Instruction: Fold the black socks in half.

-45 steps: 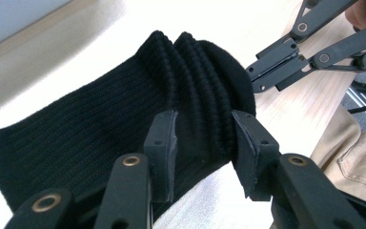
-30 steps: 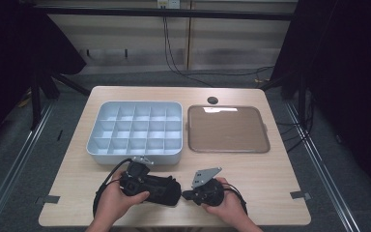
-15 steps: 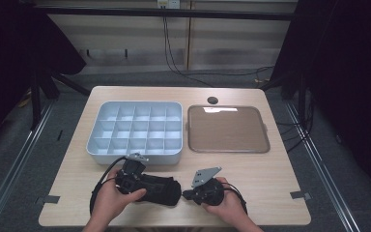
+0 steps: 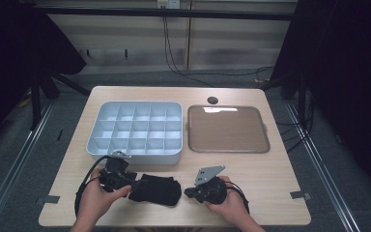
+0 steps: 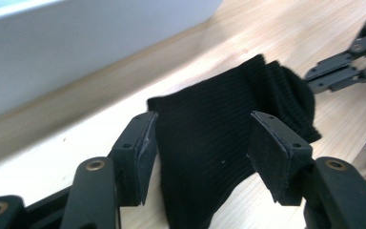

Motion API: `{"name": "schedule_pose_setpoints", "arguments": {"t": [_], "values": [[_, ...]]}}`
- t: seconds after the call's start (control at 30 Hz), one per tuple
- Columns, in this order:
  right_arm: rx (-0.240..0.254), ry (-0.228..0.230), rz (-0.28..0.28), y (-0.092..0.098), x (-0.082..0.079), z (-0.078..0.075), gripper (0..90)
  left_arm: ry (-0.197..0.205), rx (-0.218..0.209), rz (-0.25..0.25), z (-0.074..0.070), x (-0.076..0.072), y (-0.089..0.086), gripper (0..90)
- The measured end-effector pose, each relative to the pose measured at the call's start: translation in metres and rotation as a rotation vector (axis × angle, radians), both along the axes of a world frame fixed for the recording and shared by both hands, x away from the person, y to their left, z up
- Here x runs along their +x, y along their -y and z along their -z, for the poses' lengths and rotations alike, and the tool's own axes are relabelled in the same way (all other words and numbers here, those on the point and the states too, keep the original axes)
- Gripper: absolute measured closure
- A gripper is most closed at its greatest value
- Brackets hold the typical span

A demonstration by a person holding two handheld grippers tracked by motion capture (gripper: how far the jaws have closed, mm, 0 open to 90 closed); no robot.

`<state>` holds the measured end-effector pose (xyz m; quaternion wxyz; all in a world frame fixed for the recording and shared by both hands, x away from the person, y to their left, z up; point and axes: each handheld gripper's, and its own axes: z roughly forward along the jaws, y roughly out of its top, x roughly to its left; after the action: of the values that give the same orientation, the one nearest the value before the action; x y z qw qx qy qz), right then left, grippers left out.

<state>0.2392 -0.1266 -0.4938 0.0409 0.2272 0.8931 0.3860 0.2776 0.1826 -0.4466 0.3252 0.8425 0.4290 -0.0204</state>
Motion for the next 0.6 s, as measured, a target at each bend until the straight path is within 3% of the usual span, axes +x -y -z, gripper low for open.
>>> {"name": "schedule_pose_setpoints", "arguments": {"t": [0.27,0.33,0.47,0.6], "values": [[0.000,-0.008,-0.004,-0.003,-0.001,0.000,89.1,0.000,0.033,-0.038,0.008,0.001,-0.008,40.9],[0.007,0.001,-0.005,-0.003,-0.001,-0.002,90.0,0.001,0.023,-0.054,0.009,0.002,-0.011,40.6],[0.006,-0.002,-0.016,-0.005,-0.002,-0.002,90.0,-0.024,0.045,-0.076,0.017,0.001,-0.015,40.2],[0.011,0.003,-0.032,-0.008,-0.003,-0.003,90.0,-0.049,0.027,-0.087,0.022,0.002,-0.020,40.0]]}}
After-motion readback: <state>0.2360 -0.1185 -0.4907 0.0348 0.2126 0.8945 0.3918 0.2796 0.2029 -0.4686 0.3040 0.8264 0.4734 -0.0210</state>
